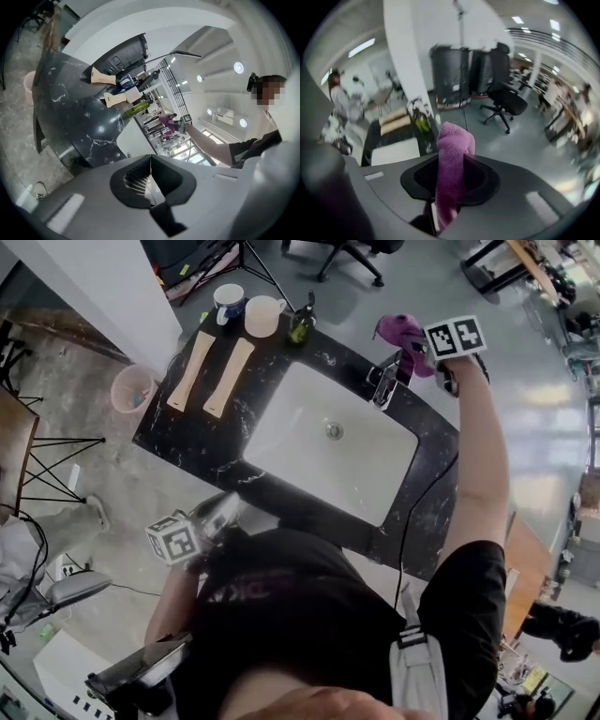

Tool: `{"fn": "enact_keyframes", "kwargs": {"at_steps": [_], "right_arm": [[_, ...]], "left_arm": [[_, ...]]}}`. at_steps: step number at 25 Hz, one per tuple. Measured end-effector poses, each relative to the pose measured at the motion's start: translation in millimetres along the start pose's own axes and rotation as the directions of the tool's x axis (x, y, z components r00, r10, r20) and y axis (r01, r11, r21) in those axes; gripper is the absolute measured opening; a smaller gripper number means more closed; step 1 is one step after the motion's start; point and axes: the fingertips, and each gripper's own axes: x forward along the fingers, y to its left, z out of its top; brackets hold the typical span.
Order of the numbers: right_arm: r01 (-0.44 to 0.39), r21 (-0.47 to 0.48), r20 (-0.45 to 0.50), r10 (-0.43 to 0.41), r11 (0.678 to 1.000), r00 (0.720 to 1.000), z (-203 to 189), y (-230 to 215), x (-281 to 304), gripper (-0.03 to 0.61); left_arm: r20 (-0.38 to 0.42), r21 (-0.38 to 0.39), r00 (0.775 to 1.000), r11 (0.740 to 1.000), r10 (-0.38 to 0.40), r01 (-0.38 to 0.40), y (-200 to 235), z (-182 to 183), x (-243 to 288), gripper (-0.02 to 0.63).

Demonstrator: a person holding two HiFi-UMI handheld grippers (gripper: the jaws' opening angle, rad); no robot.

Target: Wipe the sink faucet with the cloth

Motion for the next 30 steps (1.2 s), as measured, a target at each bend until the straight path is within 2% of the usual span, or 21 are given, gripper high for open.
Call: {"fn": "enact_keyframes", "kwargs": {"at_steps": [1, 2, 3, 4, 6, 8, 9, 10, 12, 14, 15, 16, 18, 19, 21, 23, 25, 28, 29, 30], "right_arm": [[0.034, -0.174, -0.145, -0.06, 0.984, 0.988, -3.8, 6.5, 13.9, 0.112], [0.033, -0.315, -0.269, -0.122, 0.949, 0.955, -8.5, 12.5, 26.8, 0.112], [0.0, -0.416, -0.376, -0.171, 0.91, 0.911, -14.1, 18.7, 39.4, 0.112], [-0.055, -0.479, -0.477, -0.207, 0.876, 0.854, -21.7, 24.7, 51.7, 0.112], [-0.18, -0.536, -0.656, -0.274, 0.825, 0.703, -43.0, 33.0, 74.7, 0.112], [-0.276, -0.55, -0.765, -0.343, 0.789, 0.544, -66.8, 35.6, 96.4, 0.112], [-0.31, -0.539, -0.798, -0.358, 0.783, 0.484, -78.6, 36.7, 107.5, 0.11], [-0.335, -0.52, -0.824, -0.358, 0.786, 0.44, -89.7, 38.2, 118.2, 0.11], [-0.363, -0.487, -0.856, -0.352, 0.795, 0.379, -107.0, 38.6, 135.3, 0.11], [-0.371, -0.47, -0.872, -0.356, 0.8, 0.336, -113.3, 36.5, 142.4, 0.11], [-0.373, -0.464, -0.877, -0.356, 0.803, 0.324, -113.3, 36.6, 143.1, 0.11], [-0.375, -0.459, -0.88, -0.353, 0.805, 0.32, -112.8, 37.4, 143.1, 0.11], [-0.383, -0.448, -0.882, -0.33, 0.808, 0.335, -113.0, 40.3, 141.9, 0.11], [-0.392, -0.433, -0.885, -0.3, 0.812, 0.355, -112.3, 42.8, 140.4, 0.11], [-0.414, -0.365, -0.891, -0.183, 0.834, 0.416, -102.0, 52.6, 132.9, 0.109], [-0.439, -0.27, -0.865, -0.015, 0.857, 0.502, -76.4, 64.7, 115.9, 0.109], [-0.448, -0.182, -0.779, 0.15, 0.875, 0.609, -42.3, 67.9, 89.5, 0.109], [-0.443, -0.056, -0.536, 0.348, 0.895, 0.769, 1.7, 52.9, 50.0, 0.11], [-0.443, -0.013, -0.435, 0.394, 0.896, 0.81, 10.0, 45.5, 41.4, 0.11], [-0.446, 0.036, -0.333, 0.431, 0.894, 0.839, 13.4, 37.4, 36.2, 0.11]], "left_arm": [[0.013, -0.01, 1.0, 1.0, 0.003, -0.003, 2.1, 0.3, -2.9, 0.003], [0.026, -0.02, 1.0, 1.0, 0.007, -0.006, 4.0, 0.6, -6.1, 0.003], [0.036, -0.029, 0.999, 1.0, 0.013, -0.012, 5.8, 0.8, -9.4, 0.003], [0.045, -0.037, 0.999, 0.999, 0.02, -0.018, 7.7, 1.1, -13.1, 0.003], [0.065, -0.052, 0.997, 0.998, 0.042, -0.038, 12.5, 1.4, -21.5, 0.003], [0.086, -0.069, 0.994, 0.996, 0.068, -0.062, 18.6, 0.6, -30.6, 0.003], [0.096, -0.077, 0.992, 0.994, 0.083, -0.075, 21.7, -0.1, -35.2, 0.003], [0.105, -0.086, 0.99, 0.992, 0.098, -0.089, 25.1, -0.8, -39.6, 0.003], [0.121, -0.104, 0.984, 0.988, 0.128, -0.116, 32.8, -2.9, -47.7, 0.003], [0.135, -0.12, 0.979, 0.984, 0.151, -0.135, 39.6, -4.1, -54.2, 0.003], [0.141, -0.124, 0.977, 0.982, 0.157, -0.14, 41.8, -4.1, -56.5, 0.003], [0.144, -0.126, 0.977, 0.982, 0.16, -0.142, 42.9, -3.8, -57.8, 0.003], [0.142, -0.125, 0.978, 0.983, 0.153, -0.136, 41.9, -2.0, -56.9, 0.003], [0.137, -0.121, 0.98, 0.984, 0.146, -0.13, 40.4, -0.8, -55.0, 0.003], [0.123, -0.106, 0.984, 0.987, 0.132, -0.119, 37.6, 1.8, -48.9, 0.003], [0.104, -0.092, 0.988, 0.99, 0.117, -0.108, 34.2, 3.2, -40.1, 0.003], [0.076, -0.077, 0.992, 0.993, 0.099, -0.093, 28.6, 3.5, -29.8, 0.003], [0.036, -0.052, 0.996, 0.995, 0.086, -0.084, 23.1, 2.9, -17.1, 0.003], [0.026, -0.049, 0.996, 0.995, 0.088, -0.086, 22.4, 2.4, -14.4, 0.003], [0.019, -0.048, 0.996, 0.995, 0.092, -0.091, 21.8, 1.5, -12.3, 0.003]]}}
